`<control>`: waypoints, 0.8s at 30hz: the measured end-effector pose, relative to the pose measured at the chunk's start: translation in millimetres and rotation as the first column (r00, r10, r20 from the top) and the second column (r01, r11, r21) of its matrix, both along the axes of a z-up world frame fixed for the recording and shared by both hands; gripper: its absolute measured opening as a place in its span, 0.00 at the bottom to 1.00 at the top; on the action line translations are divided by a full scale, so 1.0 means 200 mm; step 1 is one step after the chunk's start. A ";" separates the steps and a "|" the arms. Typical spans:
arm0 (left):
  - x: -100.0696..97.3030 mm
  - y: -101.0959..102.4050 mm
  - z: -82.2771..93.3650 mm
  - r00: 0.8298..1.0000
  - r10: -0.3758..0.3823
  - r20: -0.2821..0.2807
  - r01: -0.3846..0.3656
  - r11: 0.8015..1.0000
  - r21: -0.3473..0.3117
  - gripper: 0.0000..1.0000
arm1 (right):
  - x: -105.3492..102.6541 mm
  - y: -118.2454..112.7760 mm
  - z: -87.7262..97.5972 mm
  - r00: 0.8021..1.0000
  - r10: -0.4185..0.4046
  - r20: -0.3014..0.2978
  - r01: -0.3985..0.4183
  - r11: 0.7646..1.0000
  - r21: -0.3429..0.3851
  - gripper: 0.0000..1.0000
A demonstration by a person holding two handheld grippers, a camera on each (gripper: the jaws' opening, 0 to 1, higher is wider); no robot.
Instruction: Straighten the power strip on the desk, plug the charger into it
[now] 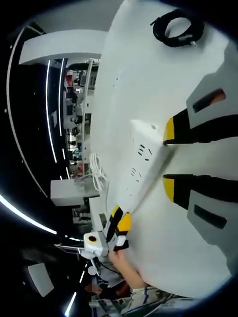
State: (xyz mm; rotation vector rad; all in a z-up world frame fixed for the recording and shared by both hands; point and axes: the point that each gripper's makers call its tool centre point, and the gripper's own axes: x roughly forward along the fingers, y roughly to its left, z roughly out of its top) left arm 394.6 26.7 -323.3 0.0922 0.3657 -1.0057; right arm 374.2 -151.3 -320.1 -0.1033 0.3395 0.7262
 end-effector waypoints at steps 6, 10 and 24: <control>-0.05 -0.04 0.00 1.000 -0.028 -0.005 0.028 1.000 -0.001 0.23 | -0.07 -0.02 -0.01 0.999 -0.036 0.000 0.036 0.999 -0.003 0.23; -0.07 -0.07 0.00 0.999 -0.049 -0.004 0.049 0.999 -0.001 0.23 | -0.11 -0.05 -0.01 0.998 -0.066 0.013 0.067 0.998 -0.022 0.24; -0.13 -0.12 0.00 0.997 -0.081 0.004 0.081 0.997 0.013 0.23 | -0.20 -0.09 -0.01 0.995 -0.101 0.005 0.101 0.995 -0.020 0.24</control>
